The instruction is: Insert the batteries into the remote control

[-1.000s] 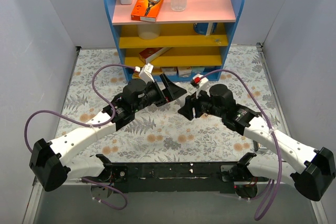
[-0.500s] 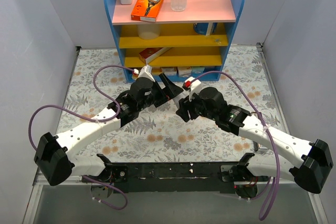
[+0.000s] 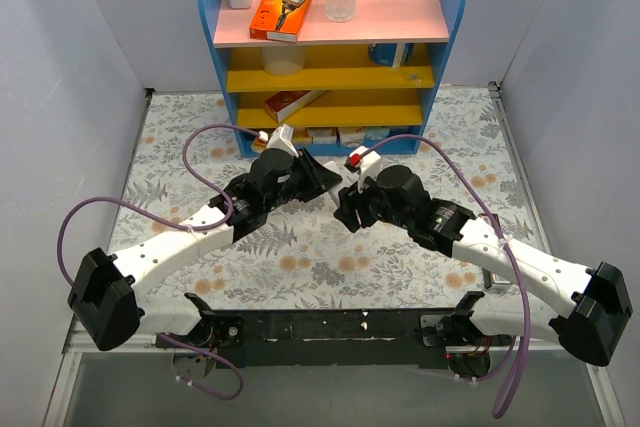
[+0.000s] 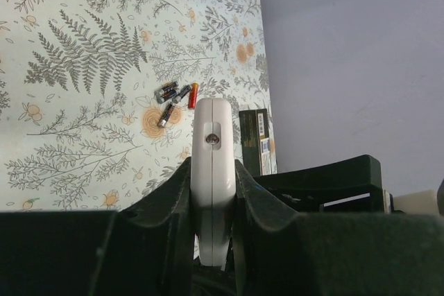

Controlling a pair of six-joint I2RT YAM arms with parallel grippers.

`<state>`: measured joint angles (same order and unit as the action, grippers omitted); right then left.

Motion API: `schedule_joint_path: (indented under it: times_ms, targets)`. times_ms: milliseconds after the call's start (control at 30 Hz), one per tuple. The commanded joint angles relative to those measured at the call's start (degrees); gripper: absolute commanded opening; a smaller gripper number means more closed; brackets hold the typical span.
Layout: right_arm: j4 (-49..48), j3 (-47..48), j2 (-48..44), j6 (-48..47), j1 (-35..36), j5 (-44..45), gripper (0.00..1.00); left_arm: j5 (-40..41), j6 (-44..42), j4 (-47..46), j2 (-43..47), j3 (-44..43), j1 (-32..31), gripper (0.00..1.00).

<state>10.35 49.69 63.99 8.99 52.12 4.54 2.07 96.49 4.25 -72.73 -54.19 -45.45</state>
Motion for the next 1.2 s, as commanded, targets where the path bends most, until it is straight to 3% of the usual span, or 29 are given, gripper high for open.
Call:
schedule_joint_path:
  times_ms: [0, 33, 267, 533, 767, 867, 1167]
  targets:
    - [-4.7, 2.7, -1.2, 1.6, 0.3, -1.1, 0.56, 1.4, 0.7, -3.4, 4.4, 3.6, 0.4, 0.00]
    - [-5.0, 2.5, -1.6, 2.3, 0.3, -0.9, 0.67, 1.9, 1.2, -4.0, 5.2, 4.8, 0.6, 0.00]
    - [-9.5, -2.3, -6.9, 11.8, 0.2, 2.6, 0.98, 5.6, 3.7, -16.3, 15.4, 16.9, 2.5, 0.00]
    - [-18.7, -9.5, -11.2, 33.9, -1.5, 0.7, 0.98, 6.2, 7.7, -31.5, 24.5, 29.1, 2.7, 0.00]
    - [-24.0, -11.1, -8.0, 43.4, -2.0, -4.1, 0.95, 6.0, 10.8, -38.7, 27.4, 35.2, 2.7, 0.00]
    - [-27.0, -13.0, -7.6, 46.0, -2.0, -6.5, 0.91, 6.5, 10.9, -39.2, 28.0, 35.6, 2.7, 0.00]
    - [-31.0, -15.5, -7.0, 48.8, -2.1, -8.4, 0.66, 8.2, 11.4, -39.8, 27.9, 35.6, 2.8, 0.00]
